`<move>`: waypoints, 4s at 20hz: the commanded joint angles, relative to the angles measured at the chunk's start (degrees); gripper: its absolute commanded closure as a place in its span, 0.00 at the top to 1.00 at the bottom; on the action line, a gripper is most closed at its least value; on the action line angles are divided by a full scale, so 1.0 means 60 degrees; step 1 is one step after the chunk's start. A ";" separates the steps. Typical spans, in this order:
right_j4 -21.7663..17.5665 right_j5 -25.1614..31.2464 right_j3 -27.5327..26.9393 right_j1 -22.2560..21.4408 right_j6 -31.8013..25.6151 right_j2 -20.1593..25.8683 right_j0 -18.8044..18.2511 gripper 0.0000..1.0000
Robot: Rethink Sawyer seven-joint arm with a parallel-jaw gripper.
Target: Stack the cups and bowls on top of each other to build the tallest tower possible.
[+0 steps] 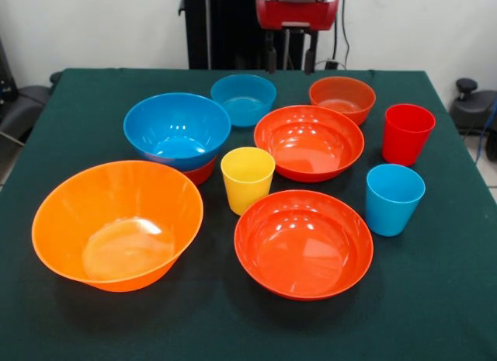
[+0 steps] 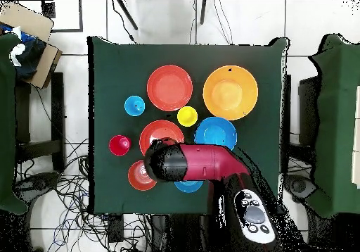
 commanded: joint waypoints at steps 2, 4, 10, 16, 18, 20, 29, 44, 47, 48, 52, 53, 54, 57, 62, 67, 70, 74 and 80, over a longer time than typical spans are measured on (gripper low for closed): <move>0.0019 0.0569 -0.0403 0.0360 -0.0023 0.0777 -0.0297 1.00; -0.0007 0.0732 -0.0555 0.0298 -0.0161 0.0834 -0.0358 1.00; 0.0067 0.1562 -0.1045 0.0015 -0.0502 0.1033 -0.0422 1.00; 0.0034 0.2040 -0.1380 -0.0044 -0.0740 0.1198 -0.0627 1.00; 0.0020 0.2408 -0.1666 0.0038 -0.0890 0.1239 -0.0723 1.00; -0.0012 0.2863 -0.2091 0.0229 -0.1039 0.1291 -0.0822 1.00; -0.0456 0.3416 -0.3843 0.1462 -0.1404 0.1620 -0.1061 1.00; -0.0990 0.5080 -0.9099 0.4632 -0.2299 0.2130 -0.0257 1.00; -0.1016 0.5339 -0.9745 0.5041 -0.2367 0.2245 -0.0136 1.00; -0.1021 0.5354 -0.9841 0.5128 -0.2337 0.2261 -0.0109 1.00; -0.0994 0.5007 -0.9446 0.5075 -0.2173 0.2231 -0.0170 1.00; -0.1005 0.4949 -0.9296 0.4984 -0.2117 0.2190 -0.0195 1.00; -0.1014 0.4861 -0.9088 0.4855 -0.2071 0.2162 -0.0227 1.00; -0.1022 0.4715 -0.8570 0.4450 -0.1940 0.2087 -0.0316 1.00; -0.1033 0.4697 -0.8319 0.4233 -0.2009 0.2120 -0.0399 1.00; -0.0993 0.4761 -0.7753 0.3743 -0.2062 0.2098 -0.0555 1.00; -0.1009 0.4803 -0.7537 0.3601 -0.2144 0.2095 -0.0698 1.00; -0.1125 0.4669 -0.7498 0.3760 -0.2351 0.2153 -0.0922 1.00; -0.1267 0.4611 -0.7393 0.3858 -0.2758 0.2273 -0.1321 1.00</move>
